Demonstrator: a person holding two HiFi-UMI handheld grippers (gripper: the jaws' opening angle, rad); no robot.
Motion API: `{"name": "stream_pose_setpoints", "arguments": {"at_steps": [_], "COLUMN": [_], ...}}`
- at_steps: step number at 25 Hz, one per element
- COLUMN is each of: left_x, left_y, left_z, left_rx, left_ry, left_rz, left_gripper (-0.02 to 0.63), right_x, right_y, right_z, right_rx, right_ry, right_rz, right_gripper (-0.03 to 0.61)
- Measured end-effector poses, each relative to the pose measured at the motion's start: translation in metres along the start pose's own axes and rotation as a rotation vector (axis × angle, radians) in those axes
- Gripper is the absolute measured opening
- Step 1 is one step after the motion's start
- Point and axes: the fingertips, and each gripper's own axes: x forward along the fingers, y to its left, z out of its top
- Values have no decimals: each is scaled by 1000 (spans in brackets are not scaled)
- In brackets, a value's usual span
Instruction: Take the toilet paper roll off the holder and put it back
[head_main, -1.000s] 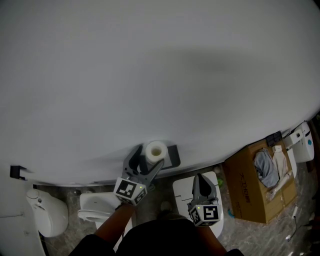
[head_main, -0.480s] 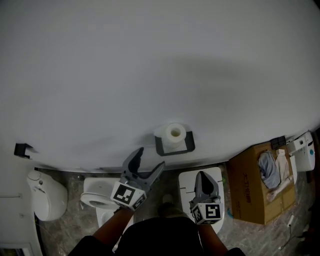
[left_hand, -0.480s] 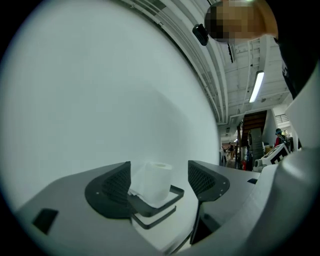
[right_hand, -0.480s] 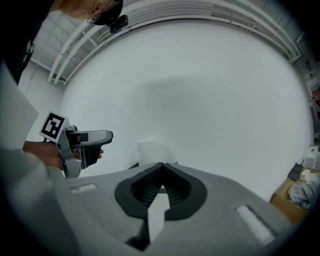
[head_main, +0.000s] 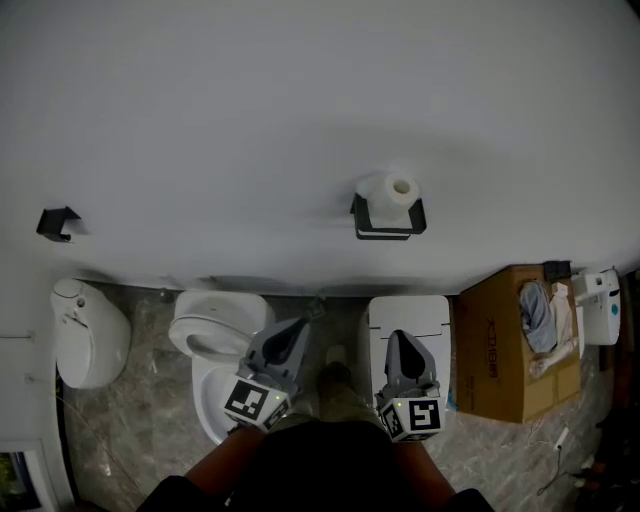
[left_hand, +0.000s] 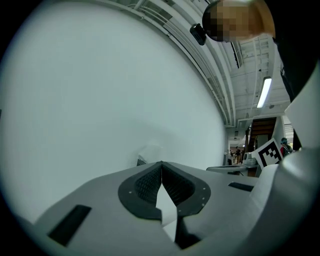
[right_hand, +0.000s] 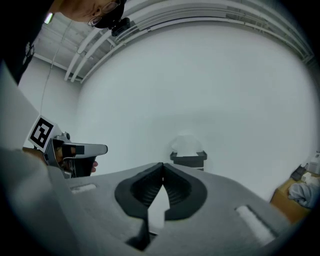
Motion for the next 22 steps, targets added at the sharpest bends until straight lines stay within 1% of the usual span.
{"name": "stream_pose_setpoints", "arguments": {"at_steps": [5, 9, 13, 18, 22], "left_x": [-57, -89, -109, -121, -125], "left_y": [-24, -37, -48, -62, -73], "left_z": [-13, -14, -20, -18, -17], "left_rx": [7, 7, 12, 32, 52], "left_ry": [19, 5, 4, -2, 10], "left_rz": [17, 44, 67, 88, 101], "left_gripper": [18, 18, 18, 18, 18], "right_x": [-48, -71, -81, -93, -106], "right_y": [43, 62, 71, 75, 69], "right_z": [-10, -10, -10, -7, -9], "right_rx": [-23, -47, -67, -72, -73], "right_ry": [41, 46, 38, 20, 20], "right_rz": [29, 58, 79, 110, 108], "right_gripper": [-2, -3, -3, -3, -3]}}
